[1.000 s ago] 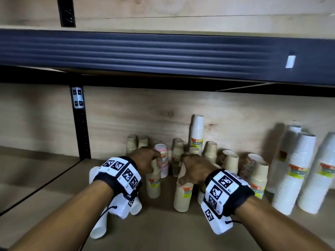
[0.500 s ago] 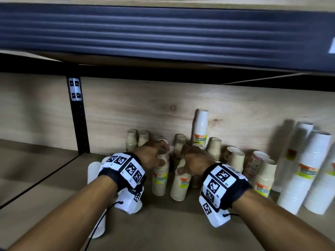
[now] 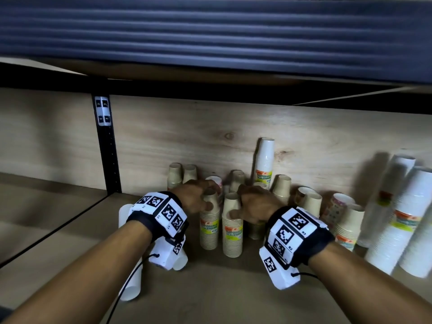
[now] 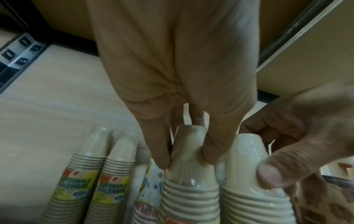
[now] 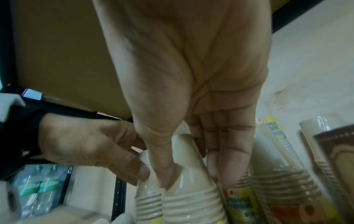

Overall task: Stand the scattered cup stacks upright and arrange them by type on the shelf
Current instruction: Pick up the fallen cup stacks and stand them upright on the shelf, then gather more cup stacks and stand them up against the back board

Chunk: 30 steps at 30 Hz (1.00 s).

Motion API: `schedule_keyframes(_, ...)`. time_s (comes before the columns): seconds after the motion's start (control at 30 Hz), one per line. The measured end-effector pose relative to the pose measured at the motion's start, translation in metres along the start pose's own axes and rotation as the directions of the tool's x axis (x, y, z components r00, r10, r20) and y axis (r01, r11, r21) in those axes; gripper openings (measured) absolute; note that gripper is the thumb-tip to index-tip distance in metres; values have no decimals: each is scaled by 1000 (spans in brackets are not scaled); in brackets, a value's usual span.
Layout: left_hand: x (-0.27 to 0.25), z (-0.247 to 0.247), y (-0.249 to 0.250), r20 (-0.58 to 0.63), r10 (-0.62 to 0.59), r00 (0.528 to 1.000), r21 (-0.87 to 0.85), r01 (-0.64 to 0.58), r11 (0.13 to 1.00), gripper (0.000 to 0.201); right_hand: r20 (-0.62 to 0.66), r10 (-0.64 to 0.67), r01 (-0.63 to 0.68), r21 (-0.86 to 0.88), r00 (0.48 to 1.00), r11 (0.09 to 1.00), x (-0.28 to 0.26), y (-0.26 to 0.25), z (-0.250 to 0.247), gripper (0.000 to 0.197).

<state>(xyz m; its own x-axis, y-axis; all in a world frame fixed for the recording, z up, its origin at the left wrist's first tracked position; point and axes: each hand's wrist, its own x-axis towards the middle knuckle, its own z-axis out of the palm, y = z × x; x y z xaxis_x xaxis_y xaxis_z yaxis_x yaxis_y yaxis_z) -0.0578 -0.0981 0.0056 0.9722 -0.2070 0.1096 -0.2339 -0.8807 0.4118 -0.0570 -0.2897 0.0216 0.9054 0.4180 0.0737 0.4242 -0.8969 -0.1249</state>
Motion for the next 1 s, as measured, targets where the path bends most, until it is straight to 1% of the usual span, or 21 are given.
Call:
schedule_keyframes(0.13,3,4,0,-11,21,1000,3,-21,1000,56,-39,-3,3,0,999,1000,1,-1,5,64)
schedule_keyframes(0.27,5,3,-6,-29,42,999,-47,-43,998,57,-75,-31,35,39,997,999,2,0,2,58)
schedule_keyframes(0.33,6,4,-9,-40,54,998,-58,-56,997,58,-79,-17,22,59,997,998,4,1,1,56)
schedule_keyframes(0.4,8,6,-12,-45,51,998,-64,-54,997,59,-82,6,1,77,997,997,8,3,3,60)
schedule_keyframes(0.57,9,12,-17,-92,46,995,-59,-52,997,58,-82,70,-66,41,994,997,13,8,4,65)
schedule_keyframes(0.77,13,23,-23,-160,88,983,-116,-107,987,54,-101,84,-80,48,991,996,18,9,10,63)
schedule_keyframes(0.9,13,26,-24,-175,78,982,-148,-104,983,56,-113,88,-82,53,990,995,20,9,14,66)
schedule_keyframes(1.0,13,26,-25,-166,53,985,-150,-78,986,57,-120,97,-93,41,988,995,19,10,17,69)
